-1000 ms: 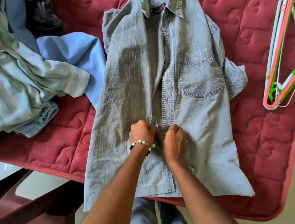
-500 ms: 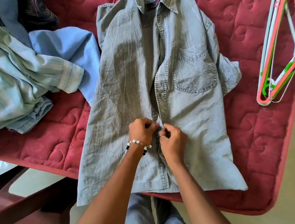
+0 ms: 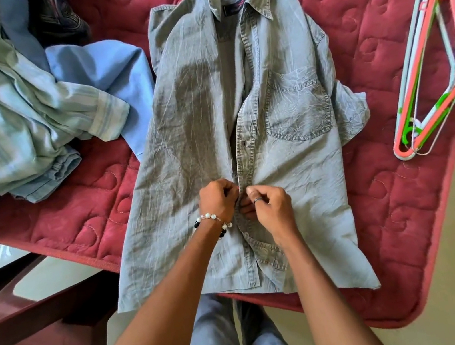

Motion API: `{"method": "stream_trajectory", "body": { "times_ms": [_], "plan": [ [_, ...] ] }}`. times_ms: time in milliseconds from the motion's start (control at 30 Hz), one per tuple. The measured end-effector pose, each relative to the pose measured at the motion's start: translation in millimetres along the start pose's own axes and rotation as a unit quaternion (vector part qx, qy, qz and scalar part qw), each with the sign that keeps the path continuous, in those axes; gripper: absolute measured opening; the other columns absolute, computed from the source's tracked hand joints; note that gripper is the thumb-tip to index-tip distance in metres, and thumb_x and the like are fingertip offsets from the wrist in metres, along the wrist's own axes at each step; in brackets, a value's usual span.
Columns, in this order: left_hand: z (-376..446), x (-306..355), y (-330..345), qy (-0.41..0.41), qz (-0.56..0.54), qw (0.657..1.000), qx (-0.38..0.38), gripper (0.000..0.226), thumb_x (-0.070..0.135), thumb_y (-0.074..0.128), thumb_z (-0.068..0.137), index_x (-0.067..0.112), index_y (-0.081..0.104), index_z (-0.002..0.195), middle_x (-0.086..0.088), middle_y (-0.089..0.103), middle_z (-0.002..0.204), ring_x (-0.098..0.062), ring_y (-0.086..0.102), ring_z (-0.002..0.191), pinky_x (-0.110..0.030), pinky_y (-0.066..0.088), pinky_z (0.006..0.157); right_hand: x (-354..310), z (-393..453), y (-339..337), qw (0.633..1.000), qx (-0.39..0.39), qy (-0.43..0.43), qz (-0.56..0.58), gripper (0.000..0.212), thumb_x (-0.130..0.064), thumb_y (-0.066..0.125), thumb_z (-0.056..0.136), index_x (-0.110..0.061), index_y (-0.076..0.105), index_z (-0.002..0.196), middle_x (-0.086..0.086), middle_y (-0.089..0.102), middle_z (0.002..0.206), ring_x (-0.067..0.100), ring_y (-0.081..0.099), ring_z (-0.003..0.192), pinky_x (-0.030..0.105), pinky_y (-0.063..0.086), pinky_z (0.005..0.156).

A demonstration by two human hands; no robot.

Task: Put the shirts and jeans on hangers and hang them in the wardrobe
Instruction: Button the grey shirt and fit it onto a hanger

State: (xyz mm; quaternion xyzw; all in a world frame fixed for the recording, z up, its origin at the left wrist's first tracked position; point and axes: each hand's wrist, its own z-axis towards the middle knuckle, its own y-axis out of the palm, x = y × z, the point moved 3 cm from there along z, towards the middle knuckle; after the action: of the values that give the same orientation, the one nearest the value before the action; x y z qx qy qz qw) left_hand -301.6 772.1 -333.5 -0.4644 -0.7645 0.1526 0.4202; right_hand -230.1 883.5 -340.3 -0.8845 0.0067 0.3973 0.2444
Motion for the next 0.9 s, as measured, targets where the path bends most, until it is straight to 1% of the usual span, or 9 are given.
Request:
{"method": "stream_trajectory", "body": {
  "times_ms": [133,200,267,367,467,600,700,800,900],
  "plan": [
    [3.0,2.2,-0.5,-0.034,-0.029,0.999,-0.029,0.031,0.023,0.054,0.095,-0.002,0.067,0.081,-0.018,0.069,0.083,-0.031,0.063,0.083,-0.032,0.046,0.074,-2.1,14.0,-0.4,0.998,-0.034,0.037,0.032,0.007,-0.007,0.070,0.086,-0.010,0.072,0.080,0.005,0.073,0.072,0.011,0.069,0.059,0.031,0.060,0.060],
    [6.1,1.6,-0.7,-0.075,-0.053,0.995,-0.044,0.042,0.036,0.053,0.096,0.002,0.064,0.074,-0.016,0.066,0.077,-0.028,0.059,0.075,-0.031,0.043,0.064,-8.6,15.6,-0.5,0.999,-0.022,0.008,-0.026,0.008,-0.007,0.072,0.082,-0.011,0.071,0.075,-0.003,0.069,0.065,0.004,0.064,0.054,0.024,0.056,0.056],
    [6.6,3.2,-1.4,-0.097,-0.067,0.992,-0.042,0.041,0.043,0.060,0.090,0.008,0.064,0.068,-0.007,0.059,0.066,-0.018,0.052,0.061,-0.027,0.036,0.052,-14.3,12.1,0.6,0.997,0.003,-0.025,-0.072,0.005,-0.007,0.071,0.079,-0.012,0.072,0.076,-0.005,0.066,0.064,0.010,0.061,0.057,0.026,0.052,0.055],
    [9.2,4.6,-1.1,-0.112,-0.067,0.991,-0.019,0.032,0.035,0.068,0.086,0.004,0.072,0.078,-0.006,0.060,0.067,-0.015,0.051,0.063,-0.024,0.036,0.056,-11.9,3.1,6.7,0.996,0.052,-0.046,-0.061,0.009,-0.008,0.073,0.077,-0.012,0.068,0.071,-0.002,0.063,0.060,0.017,0.057,0.057,0.030,0.045,0.053],
    [12.6,5.9,-0.3,-0.121,-0.055,0.991,-0.021,0.027,0.027,0.067,0.088,0.004,0.070,0.074,-0.007,0.058,0.067,-0.018,0.050,0.067,-0.024,0.036,0.060,-4.6,0.8,9.9,0.996,0.078,-0.027,-0.013,0.009,-0.011,0.076,0.077,-0.012,0.069,0.072,-0.003,0.064,0.062,0.017,0.059,0.059,0.031,0.049,0.055],
    [13.8,4.1,0.1,-0.123,-0.036,0.992,-0.012,0.021,0.019,0.065,0.089,0.011,0.063,0.069,-0.003,0.054,0.063,-0.018,0.049,0.071,-0.022,0.035,0.062,6.0,5.5,8.4,0.996,0.005,0.037,0.087,0.012,-0.009,0.073,0.082,-0.018,0.069,0.075,0.005,0.071,0.074,0.025,0.068,0.069,0.040,0.059,0.062],
    [13.2,4.0,3.5,-0.136,-0.092,0.986,0.005,0.004,0.016,0.070,0.085,0.014,0.067,0.083,-0.001,0.061,0.079,-0.015,0.054,0.081,-0.020,0.040,0.072,3.8,10.0,5.5,0.984,-0.061,0.077,0.151,0.014,-0.003,0.068,0.086,-0.012,0.065,0.076,0.010,0.067,0.073,0.021,0.063,0.062,0.034,0.057,0.056],
    [13.9,4.1,7.5,-0.155,-0.196,0.968,-0.025,0.017,0.012,0.072,0.082,0.018,0.057,0.084,-0.003,0.063,0.088,-0.022,0.062,0.090,-0.027,0.049,0.082,-2.6,12.1,2.3,0.965,-0.133,0.112,0.198,0.025,0.007,0.056,0.090,-0.012,0.058,0.075,0.006,0.058,0.066,0.017,0.054,0.058,0.028,0.049,0.053],
    [14.5,10.2,0.3,-0.123,-0.074,0.988,-0.052,0.021,0.023,0.068,0.086,0.015,0.056,0.101,-0.008,0.061,0.099,-0.030,0.061,0.097,-0.033,0.049,0.082,0.9,17.2,-4.2,0.958,-0.189,0.168,0.133,0.027,0.011,0.048,0.089,-0.012,0.055,0.075,0.007,0.056,0.067,0.022,0.052,0.062,0.032,0.047,0.055]
  ]
}}
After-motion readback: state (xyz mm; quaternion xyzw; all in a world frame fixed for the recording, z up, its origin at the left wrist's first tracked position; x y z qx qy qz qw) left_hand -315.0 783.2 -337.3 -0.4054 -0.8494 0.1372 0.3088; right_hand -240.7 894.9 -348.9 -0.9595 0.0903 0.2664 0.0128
